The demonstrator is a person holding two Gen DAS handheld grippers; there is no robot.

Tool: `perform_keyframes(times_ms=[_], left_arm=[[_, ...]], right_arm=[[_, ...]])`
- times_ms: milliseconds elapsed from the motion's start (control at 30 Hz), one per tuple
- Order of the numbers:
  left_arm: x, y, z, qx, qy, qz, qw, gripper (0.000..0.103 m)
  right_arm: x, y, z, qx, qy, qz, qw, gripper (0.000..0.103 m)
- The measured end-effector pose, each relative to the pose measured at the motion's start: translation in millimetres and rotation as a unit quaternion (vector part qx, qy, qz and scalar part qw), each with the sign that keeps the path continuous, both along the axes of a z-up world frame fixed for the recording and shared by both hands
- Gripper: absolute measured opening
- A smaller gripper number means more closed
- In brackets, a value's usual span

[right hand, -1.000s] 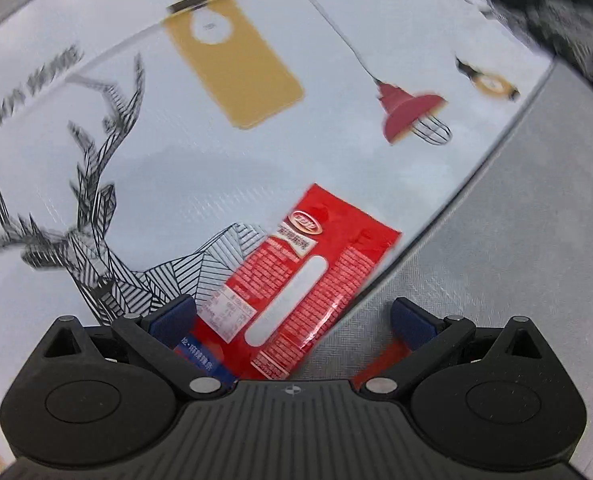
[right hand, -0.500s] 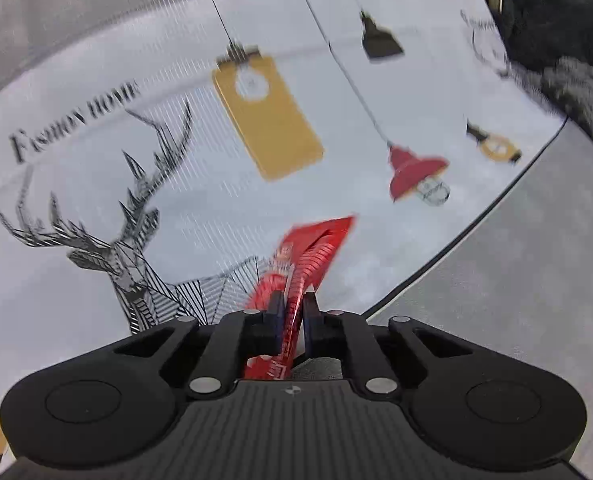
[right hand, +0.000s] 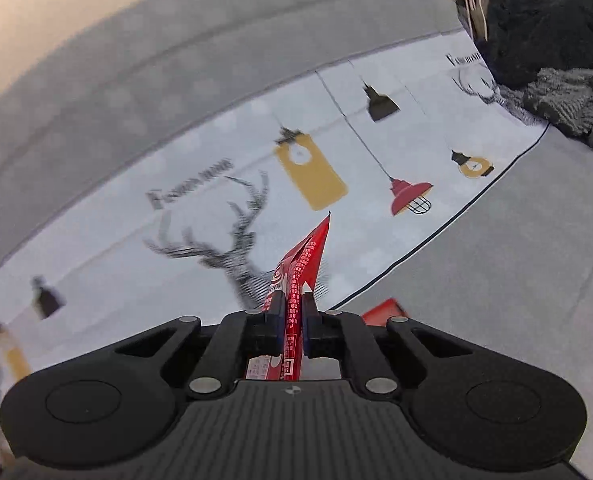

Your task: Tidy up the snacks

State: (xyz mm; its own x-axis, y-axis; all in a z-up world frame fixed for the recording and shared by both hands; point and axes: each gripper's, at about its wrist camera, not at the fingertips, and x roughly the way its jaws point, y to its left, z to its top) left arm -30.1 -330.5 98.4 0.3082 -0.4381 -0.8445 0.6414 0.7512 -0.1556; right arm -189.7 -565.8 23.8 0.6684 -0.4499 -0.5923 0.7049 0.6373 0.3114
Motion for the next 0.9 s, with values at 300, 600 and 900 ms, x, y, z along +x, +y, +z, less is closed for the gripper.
perform_keyframes(times_ms=[300, 600, 900], left_arm=[[-61, 105, 65, -0.039, -0.025, 0.031, 0.9985, 0.021], [-111, 234, 87, -0.031, -0.016, 0.099, 0.9945, 0.021], [-154, 353, 87, -0.027, -0.013, 0.162, 0.9864, 0.021]], right_arm=[[-73, 144, 60, -0.029, -0.035, 0.069, 0.997, 0.008], [-117, 277, 88, 0.015, -0.058, 0.157, 0.986, 0.008], [-128, 390, 114, 0.020, -0.047, 0.270, 0.961, 0.008]])
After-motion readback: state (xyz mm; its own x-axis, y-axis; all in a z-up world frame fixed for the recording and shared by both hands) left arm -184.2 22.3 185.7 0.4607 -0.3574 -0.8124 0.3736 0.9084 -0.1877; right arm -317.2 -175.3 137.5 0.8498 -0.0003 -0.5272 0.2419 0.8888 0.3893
